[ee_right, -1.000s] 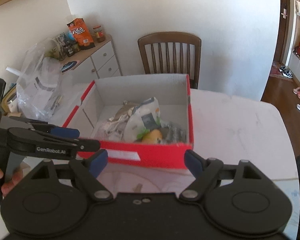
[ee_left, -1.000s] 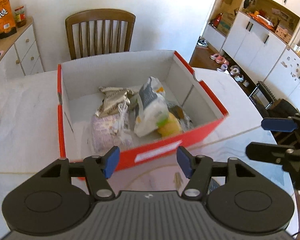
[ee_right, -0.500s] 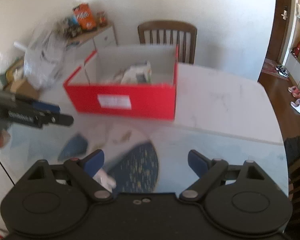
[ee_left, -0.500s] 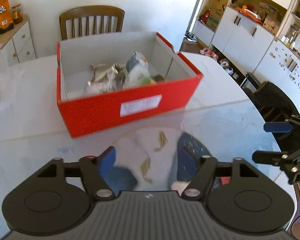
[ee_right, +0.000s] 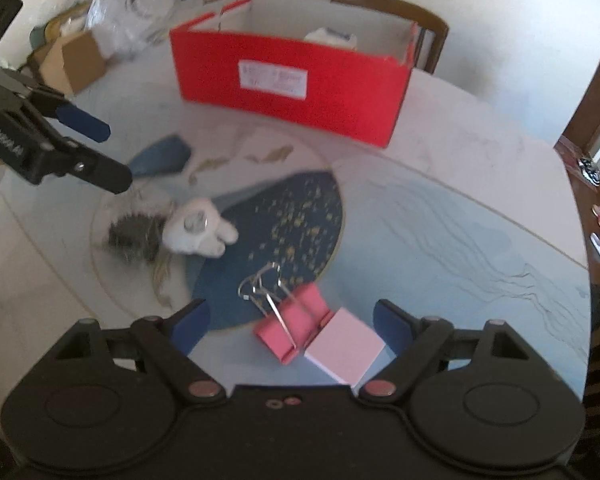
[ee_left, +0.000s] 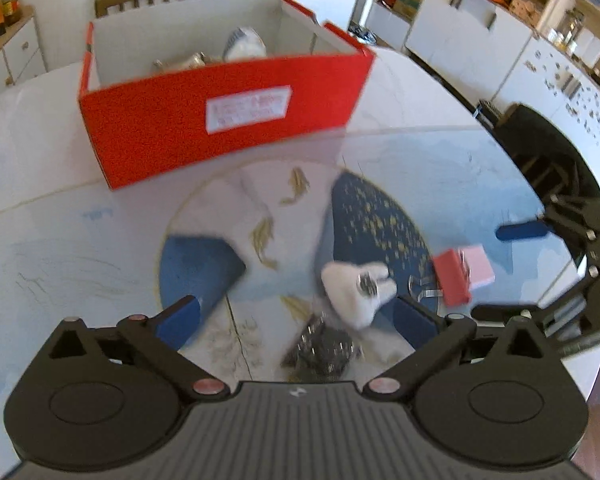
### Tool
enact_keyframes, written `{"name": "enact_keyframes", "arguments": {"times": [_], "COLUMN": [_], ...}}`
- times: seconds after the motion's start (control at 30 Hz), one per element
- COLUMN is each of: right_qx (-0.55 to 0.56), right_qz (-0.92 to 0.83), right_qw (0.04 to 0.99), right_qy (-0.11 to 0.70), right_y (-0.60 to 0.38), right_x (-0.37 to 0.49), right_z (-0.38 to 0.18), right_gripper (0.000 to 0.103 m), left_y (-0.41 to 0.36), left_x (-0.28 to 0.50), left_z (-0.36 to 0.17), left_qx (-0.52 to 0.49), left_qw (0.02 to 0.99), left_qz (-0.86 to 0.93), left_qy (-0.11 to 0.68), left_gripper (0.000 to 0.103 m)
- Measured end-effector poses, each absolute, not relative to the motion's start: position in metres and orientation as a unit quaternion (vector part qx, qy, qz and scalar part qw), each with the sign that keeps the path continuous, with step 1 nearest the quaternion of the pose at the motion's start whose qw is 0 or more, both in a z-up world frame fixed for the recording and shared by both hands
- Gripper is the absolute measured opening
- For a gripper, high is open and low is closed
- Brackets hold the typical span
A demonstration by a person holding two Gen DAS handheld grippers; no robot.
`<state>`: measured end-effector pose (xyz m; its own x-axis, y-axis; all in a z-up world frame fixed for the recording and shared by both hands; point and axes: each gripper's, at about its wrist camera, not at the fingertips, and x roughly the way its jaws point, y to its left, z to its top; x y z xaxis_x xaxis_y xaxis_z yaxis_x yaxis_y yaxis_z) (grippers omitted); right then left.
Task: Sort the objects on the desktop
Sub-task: 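Move both grippers back over the mat toward the remaining items, then grasp the black mesh bag with the left gripper while the right grasps the pink binder clip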
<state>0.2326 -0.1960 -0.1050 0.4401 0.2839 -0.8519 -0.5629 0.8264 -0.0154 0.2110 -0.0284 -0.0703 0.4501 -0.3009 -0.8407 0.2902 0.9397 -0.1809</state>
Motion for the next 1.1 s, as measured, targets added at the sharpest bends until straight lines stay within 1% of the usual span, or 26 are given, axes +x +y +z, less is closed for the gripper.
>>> {"name": "enact_keyframes", "arguments": {"times": [0.03, 0.23, 0.37, 0.5, 0.77, 0.83, 0.87, 0.9, 0.93, 0.97, 1.0, 1.03, 1.07, 1.1], "right_qx": [-0.154, -0.183, -0.199, -0.213, -0.187, -0.177, -0.175, -0.174, -0.173, -0.17, -0.164, -0.158, -0.156, -0.156], "right_qz": [0.256, 0.259, 0.262, 0.265, 0.263, 0.261, 0.26, 0.259, 0.258, 0.256, 0.254, 0.253, 0.251, 0.252], "right_qw": [0.832, 0.823, 0.821, 0.821, 0.823, 0.825, 0.825, 0.826, 0.827, 0.828, 0.829, 0.829, 0.831, 0.831], "right_qy": [0.467, 0.471, 0.467, 0.459, 0.467, 0.47, 0.47, 0.47, 0.469, 0.47, 0.47, 0.473, 0.472, 0.471], "right_y": [-0.195, -0.191, -0.187, -0.183, -0.181, -0.181, -0.181, -0.181, -0.181, -0.181, -0.181, -0.182, -0.182, -0.181], "right_x": [0.233, 0.236, 0.239, 0.242, 0.256, 0.257, 0.258, 0.257, 0.257, 0.258, 0.258, 0.26, 0.26, 0.26], "right_z": [-0.108, -0.123, -0.13, -0.134, -0.135, -0.134, -0.135, -0.134, -0.134, -0.133, -0.132, -0.131, -0.13, -0.129], "right_gripper": [0.084, 0.075, 0.067, 0.064, 0.05, 0.05, 0.049, 0.049, 0.049, 0.046, 0.043, 0.04, 0.037, 0.035], "left_y": [-0.03, -0.038, -0.044, -0.049, -0.052, -0.053, -0.053, -0.054, -0.055, -0.056, -0.056, -0.056, -0.055, -0.054], "left_x": [0.208, 0.198, 0.192, 0.191, 0.194, 0.195, 0.195, 0.195, 0.194, 0.194, 0.195, 0.195, 0.196, 0.197], "left_z": [-0.075, -0.096, -0.105, -0.111, -0.116, -0.116, -0.116, -0.116, -0.115, -0.114, -0.113, -0.113, -0.112, -0.112], "left_qx": [-0.002, 0.013, 0.027, 0.043, 0.06, 0.066, 0.066, 0.071, 0.077, 0.082, 0.084, 0.082, 0.079, 0.076], "left_qw": [0.849, 0.841, 0.841, 0.84, 0.845, 0.845, 0.844, 0.845, 0.847, 0.848, 0.848, 0.848, 0.848, 0.849], "left_qz": [-0.178, -0.179, -0.183, -0.179, -0.178, -0.183, -0.187, -0.186, -0.187, -0.188, -0.19, -0.191, -0.191, -0.191], "left_qy": [0.498, 0.51, 0.508, 0.511, 0.5, 0.497, 0.498, 0.496, 0.492, 0.489, 0.487, 0.488, 0.488, 0.487], "left_gripper": [0.103, 0.103, 0.103, 0.103, 0.101, 0.095, 0.086, 0.079, 0.075, 0.065, 0.059, 0.056, 0.05, 0.048]}}
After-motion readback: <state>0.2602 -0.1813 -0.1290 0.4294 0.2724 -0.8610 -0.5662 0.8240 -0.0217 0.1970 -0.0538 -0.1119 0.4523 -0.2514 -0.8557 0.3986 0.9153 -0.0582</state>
